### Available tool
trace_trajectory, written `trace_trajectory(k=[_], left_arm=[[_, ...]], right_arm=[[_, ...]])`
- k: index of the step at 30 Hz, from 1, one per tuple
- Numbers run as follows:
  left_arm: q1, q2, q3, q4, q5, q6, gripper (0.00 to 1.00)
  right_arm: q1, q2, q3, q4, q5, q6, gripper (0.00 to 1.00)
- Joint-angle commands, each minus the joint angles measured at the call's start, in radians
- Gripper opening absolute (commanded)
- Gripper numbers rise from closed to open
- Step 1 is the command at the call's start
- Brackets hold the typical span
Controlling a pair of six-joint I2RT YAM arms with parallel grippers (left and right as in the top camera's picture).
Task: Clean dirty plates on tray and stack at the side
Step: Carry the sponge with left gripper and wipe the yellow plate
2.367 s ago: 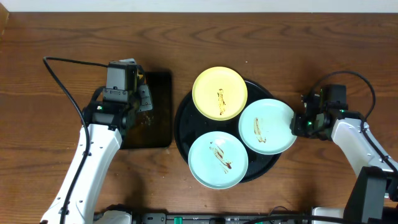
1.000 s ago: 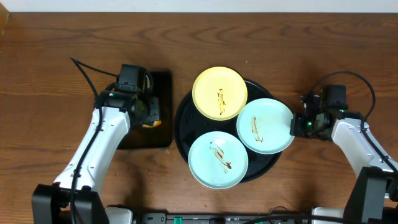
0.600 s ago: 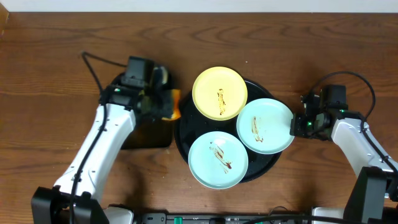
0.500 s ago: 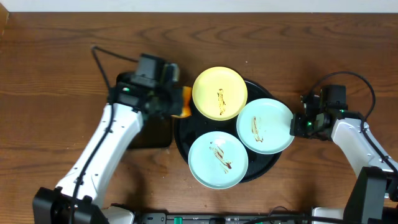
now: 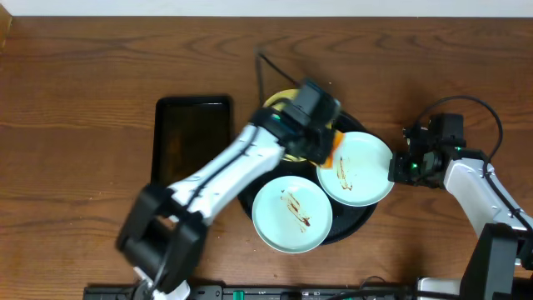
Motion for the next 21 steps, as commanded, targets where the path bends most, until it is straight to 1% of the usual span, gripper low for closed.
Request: trace_trajectory(k=[1,7,14,15,16,19,21], left_arm=[[-0.082,0.067,0.02,0.052,0.013,0.018,0.07],[-0.176,0.166,0.02,0.107,0.013,0.018,0.07],[-0.198,0.214,0.02,0.172,0.013,0.002,0.07],[-0.197,0.22,0.02,0.179,-0.005,0.002,0.07],[-0.196,0.227,0.02,0.178,-0.056,-0.006,0.07],[-0.185,0.254,0.014,0.179,-0.233,-0.083,0.07],[-0.165,0.272,0.014,0.178,-0.243,-0.089,0.07]], right_arm=[[-0.009,0.007,0.002,-0.005,0.013,-0.005,0.01],[-0.009,0.007,0.002,-0.007,0.013,-0.005,0.01],[-0.009,0.007,0.002,-0.008,0.013,-0.005,0.01],[-0.009,0.007,0.002,-0.008,0.011,-0.005,0.01],[-0.009,0.007,0.002,-0.008,0.01,-0.005,0.01],[-0.009,0.007,0.002,-0.019,0.01,-0.005,0.01],[-0.009,0.007,0.002,-0.03,0.01,-0.005,0.01]])
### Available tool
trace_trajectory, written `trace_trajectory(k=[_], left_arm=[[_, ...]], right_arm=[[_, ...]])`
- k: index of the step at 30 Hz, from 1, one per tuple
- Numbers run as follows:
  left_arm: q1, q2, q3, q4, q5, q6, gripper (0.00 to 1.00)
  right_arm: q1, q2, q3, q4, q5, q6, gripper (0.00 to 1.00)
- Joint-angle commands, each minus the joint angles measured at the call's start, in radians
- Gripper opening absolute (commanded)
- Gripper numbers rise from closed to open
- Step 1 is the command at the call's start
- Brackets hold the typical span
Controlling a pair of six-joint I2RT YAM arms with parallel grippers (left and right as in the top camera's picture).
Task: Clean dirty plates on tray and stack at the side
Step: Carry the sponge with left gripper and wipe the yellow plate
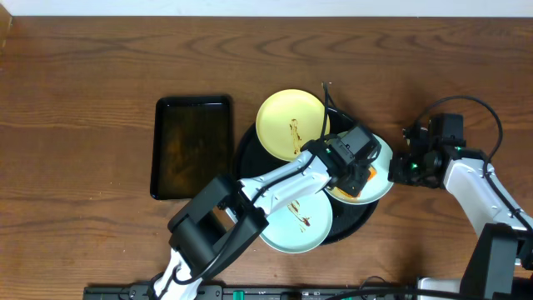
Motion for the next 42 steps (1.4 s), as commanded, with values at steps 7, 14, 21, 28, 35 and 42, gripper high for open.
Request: trace_trajectory(k=[7,14,21,28,35,42], left_arm=[[0.123,0.064,0.011,-0.003,-0.14,-0.1,0.07],[0.12,-0.013,0.011,-0.068,-0.004,-0.1,0.07],[0.121,-0.225,0.011,-0.119,-0.074,-0.1,0.07],[0.143,-0.284,0.011,-0.253,-0.179,-0.1,0.07],[0.251,-0.299,0.011,-0.353,-0.2,-0.1,0.07],[0.315,-0.342,0.011,-0.37,-0.201,-0.099,0.07]], right_arm=[[-0.009,0.007,0.002,-0.029,0.011,-0.006,0.01],[-0.009,0.007,0.002,-0.03,0.011,-0.006,0.01],[-0.009,0.007,0.002,-0.029,0.011,-0.006,0.01],[-0.009,0.007,0.002,-0.031,-0.006,-0.005,0.15],[-0.009,0.007,-0.026,-0.042,-0.048,-0.005,0.17],[-0.009,0.004,-0.048,0.018,-0.048,0.02,0.01]])
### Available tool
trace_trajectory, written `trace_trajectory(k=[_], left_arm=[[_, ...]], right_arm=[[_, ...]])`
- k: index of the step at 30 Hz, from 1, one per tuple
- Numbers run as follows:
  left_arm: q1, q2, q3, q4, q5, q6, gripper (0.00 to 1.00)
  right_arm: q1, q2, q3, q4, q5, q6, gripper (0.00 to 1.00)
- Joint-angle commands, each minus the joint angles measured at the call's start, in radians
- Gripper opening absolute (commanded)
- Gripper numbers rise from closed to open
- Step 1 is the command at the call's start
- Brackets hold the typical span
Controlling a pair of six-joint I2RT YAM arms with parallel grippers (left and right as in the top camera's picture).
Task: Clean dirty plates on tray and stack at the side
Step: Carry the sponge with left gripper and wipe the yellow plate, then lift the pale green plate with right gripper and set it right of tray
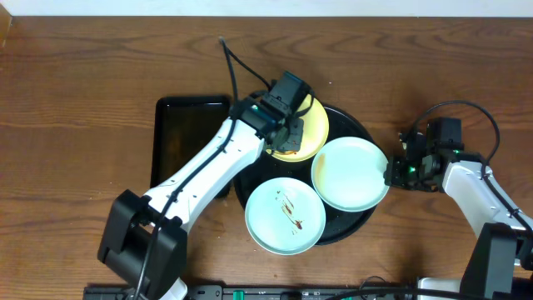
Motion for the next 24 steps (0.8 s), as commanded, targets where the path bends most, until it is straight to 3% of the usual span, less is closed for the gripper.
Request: trace_trajectory(k=[1,6,14,19,24], left_arm=[[0.022,-0.057,0.004,-0.006,-0.013,-0.008,0.07],[0.055,-0.095,0.003,-0.026,-0.013,-0.006,0.07],[0.128,-0.156,0.003,-0.048,-0.013,-0.006,0.07],[0.188,-0.157,0.003,-0.079,-0.012,-0.006,0.08],[0.229,-0.157,0.003,-0.1,-0.012,-0.006,0.07]], right_arm=[[-0.009,0.003,-0.005,0.004,0.024,0.012,0.01],[-0.009,-0.046,0.06,-0.03,0.081,0.013,0.01],[0.013,-0.256,0.122,-0.056,0.338,-0.015,0.01],[0.192,-0.32,0.122,-0.071,0.711,-0.015,0.01],[0.375,-0.319,0.122,-0.067,0.939,-0.015,0.01]])
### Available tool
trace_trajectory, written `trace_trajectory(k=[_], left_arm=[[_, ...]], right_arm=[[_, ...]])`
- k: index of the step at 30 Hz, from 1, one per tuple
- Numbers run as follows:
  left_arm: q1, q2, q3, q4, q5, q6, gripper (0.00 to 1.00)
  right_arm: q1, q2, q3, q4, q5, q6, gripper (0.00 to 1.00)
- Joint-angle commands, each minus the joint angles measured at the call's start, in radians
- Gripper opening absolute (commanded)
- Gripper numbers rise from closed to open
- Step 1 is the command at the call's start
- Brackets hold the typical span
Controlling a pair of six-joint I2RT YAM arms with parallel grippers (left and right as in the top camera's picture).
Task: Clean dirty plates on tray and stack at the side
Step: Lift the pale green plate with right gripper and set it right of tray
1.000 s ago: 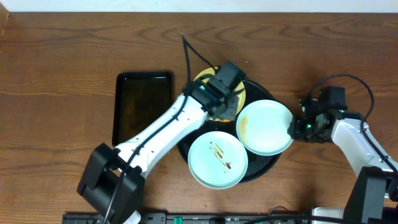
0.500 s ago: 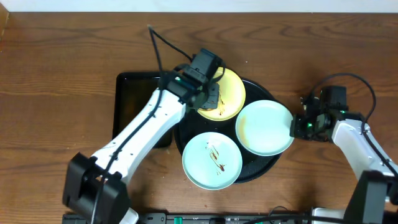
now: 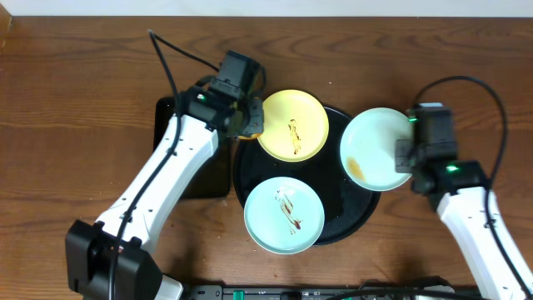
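Observation:
A round black tray (image 3: 333, 229) holds a yellow plate (image 3: 291, 125) and a pale blue plate (image 3: 283, 215), both streaked with brown sauce. A third pale plate (image 3: 375, 146) sits half off the tray's right edge, with a faint orange-brown smudge near its lower left. My right gripper (image 3: 405, 155) is shut on this plate's right rim. My left gripper (image 3: 248, 125) is at the yellow plate's left edge, shut on an orange sponge (image 3: 252, 127).
A black rectangular tray (image 3: 187, 125) lies to the left of the round one, partly under my left arm. Bare wooden table (image 3: 83, 83) surrounds both. Cables trail from both arms.
My left gripper has moved left with the sponge, from over the yellow plate to that plate's left edge. The right gripper has shifted its plate up and to the right, partly off the tray.
My left gripper held the sponge at the edge of the sauce-streaked right plate while my right gripper held its rim. Then the sponge was on that plate. Later the streak was gone and the sponge was over the yellow plate. Now the wiped plate is off to the right.

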Motion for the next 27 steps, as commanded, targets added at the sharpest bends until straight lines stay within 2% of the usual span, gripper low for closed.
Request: trace_trajectory(k=[1,10,14,19,24,27], left_arm=[[0.037,-0.021,0.003,-0.022,-0.012,-0.006,0.07],[0.136,-0.021,0.003,-0.069,-0.013,-0.006,0.07],[0.2,-0.021,0.003,-0.092,-0.012,-0.006,0.07],[0.246,-0.021,0.003,-0.101,-0.012,-0.006,0.07],[0.247,-0.021,0.003,-0.11,-0.012,-0.006,0.08],[0.248,-0.021,0.003,-0.111,-0.012,-0.006,0.07]], right_arm=[[0.146,-0.01,0.015,0.005,0.316,-0.008,0.01],[0.46,-0.005,0.015,0.037,0.674,-0.012,0.01],[0.533,-0.005,0.015,0.113,0.767,-0.114,0.01],[0.545,-0.005,0.015,0.279,0.848,-0.269,0.01],[0.542,-0.005,0.015,0.272,0.769,-0.187,0.01],[0.508,-0.005,0.015,0.222,0.681,-0.023,0.01]])
